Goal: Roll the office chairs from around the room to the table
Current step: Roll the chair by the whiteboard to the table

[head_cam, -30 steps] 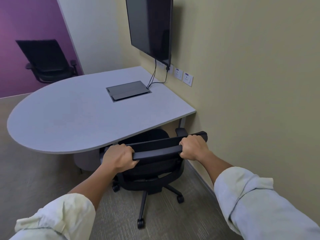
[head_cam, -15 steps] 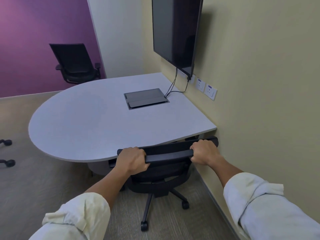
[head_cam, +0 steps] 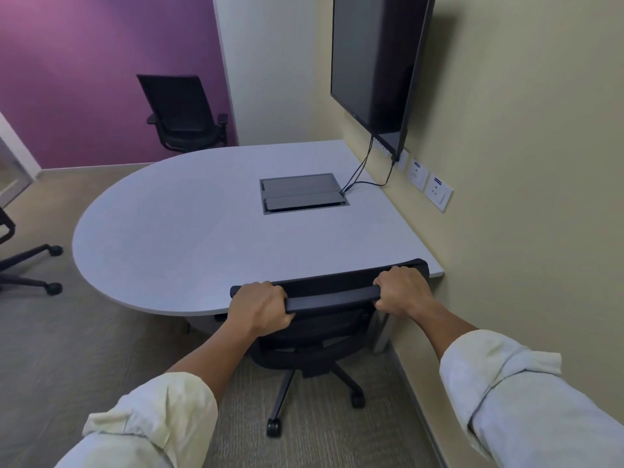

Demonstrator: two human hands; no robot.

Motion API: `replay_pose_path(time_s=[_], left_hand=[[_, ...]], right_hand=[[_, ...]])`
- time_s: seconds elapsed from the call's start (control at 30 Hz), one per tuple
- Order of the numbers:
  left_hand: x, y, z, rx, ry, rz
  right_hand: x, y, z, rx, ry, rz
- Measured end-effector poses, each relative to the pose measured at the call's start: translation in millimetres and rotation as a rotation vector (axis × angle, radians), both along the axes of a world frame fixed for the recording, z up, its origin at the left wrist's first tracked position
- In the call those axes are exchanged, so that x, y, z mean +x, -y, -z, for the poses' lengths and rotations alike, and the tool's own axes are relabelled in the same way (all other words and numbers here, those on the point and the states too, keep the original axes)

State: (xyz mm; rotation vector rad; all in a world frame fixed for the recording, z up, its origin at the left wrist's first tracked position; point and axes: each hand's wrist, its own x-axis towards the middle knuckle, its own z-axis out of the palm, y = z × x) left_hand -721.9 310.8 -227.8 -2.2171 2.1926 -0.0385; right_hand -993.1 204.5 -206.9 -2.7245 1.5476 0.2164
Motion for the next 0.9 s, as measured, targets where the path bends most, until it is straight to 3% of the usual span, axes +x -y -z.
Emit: replay_pose_path(time_s=[0.53, 0.9], left_hand=[[4, 44, 0, 0.009, -0.033, -0.018], [-1, 28, 7, -0.039, -0.198, 0.093]], right_hand=[[0, 54, 10, -0.001, 0.049, -0.055], [-7, 61, 17, 0.050, 0.070, -0.091]])
